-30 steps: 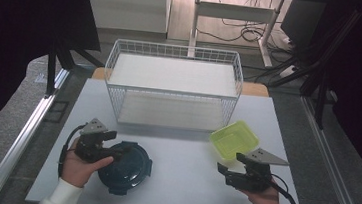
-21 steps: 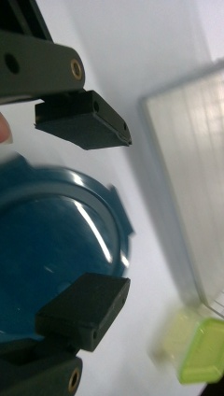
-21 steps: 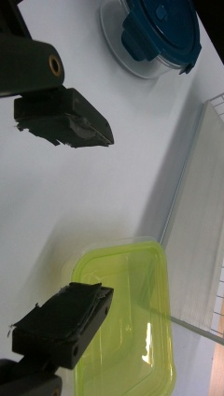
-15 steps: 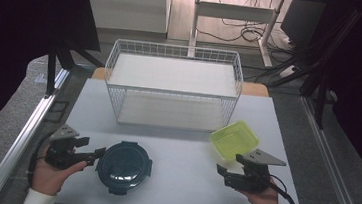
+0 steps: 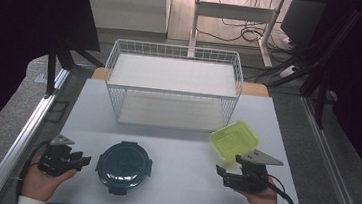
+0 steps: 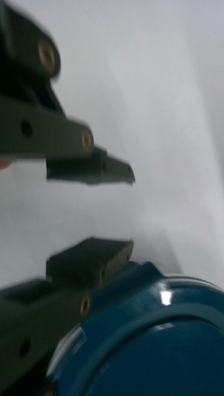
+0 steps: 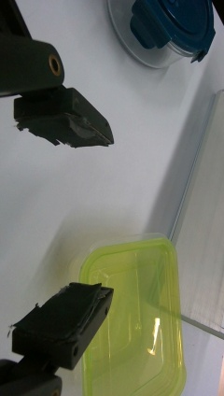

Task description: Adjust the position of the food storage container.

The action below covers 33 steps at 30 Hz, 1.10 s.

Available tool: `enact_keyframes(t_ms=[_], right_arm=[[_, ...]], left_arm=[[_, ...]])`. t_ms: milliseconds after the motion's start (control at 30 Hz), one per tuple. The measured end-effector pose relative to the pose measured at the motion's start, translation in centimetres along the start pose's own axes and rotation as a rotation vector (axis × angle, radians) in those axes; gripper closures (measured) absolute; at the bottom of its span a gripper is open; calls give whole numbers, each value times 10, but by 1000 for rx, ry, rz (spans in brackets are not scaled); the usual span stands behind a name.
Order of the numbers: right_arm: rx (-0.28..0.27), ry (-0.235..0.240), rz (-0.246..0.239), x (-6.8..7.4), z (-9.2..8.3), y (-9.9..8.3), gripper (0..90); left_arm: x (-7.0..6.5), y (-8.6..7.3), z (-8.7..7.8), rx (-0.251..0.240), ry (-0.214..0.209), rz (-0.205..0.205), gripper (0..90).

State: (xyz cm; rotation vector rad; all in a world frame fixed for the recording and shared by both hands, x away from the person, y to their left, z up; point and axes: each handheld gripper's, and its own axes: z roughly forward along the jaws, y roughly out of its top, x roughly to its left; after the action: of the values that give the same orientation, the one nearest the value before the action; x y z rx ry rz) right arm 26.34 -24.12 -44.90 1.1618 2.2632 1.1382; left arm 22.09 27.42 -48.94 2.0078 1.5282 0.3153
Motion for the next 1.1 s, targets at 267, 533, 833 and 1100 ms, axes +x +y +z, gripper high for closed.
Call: enact_keyframes(t_ms=[267,533,833,1100], right_arm=[[-20,-25,3,1,0,0,221],[-15,-27,10,1,1,0,220],[5,-26,8,1,5,-1,219],[10,-24,8,1,5,-1,218]], left_arm=[[-6,-2,14,67,-73,-5,857],[-16,-1,22,84,-107,5,899],[-21,1,24,79,-97,1,900],[-33,7,31,81,-125,21,900]])
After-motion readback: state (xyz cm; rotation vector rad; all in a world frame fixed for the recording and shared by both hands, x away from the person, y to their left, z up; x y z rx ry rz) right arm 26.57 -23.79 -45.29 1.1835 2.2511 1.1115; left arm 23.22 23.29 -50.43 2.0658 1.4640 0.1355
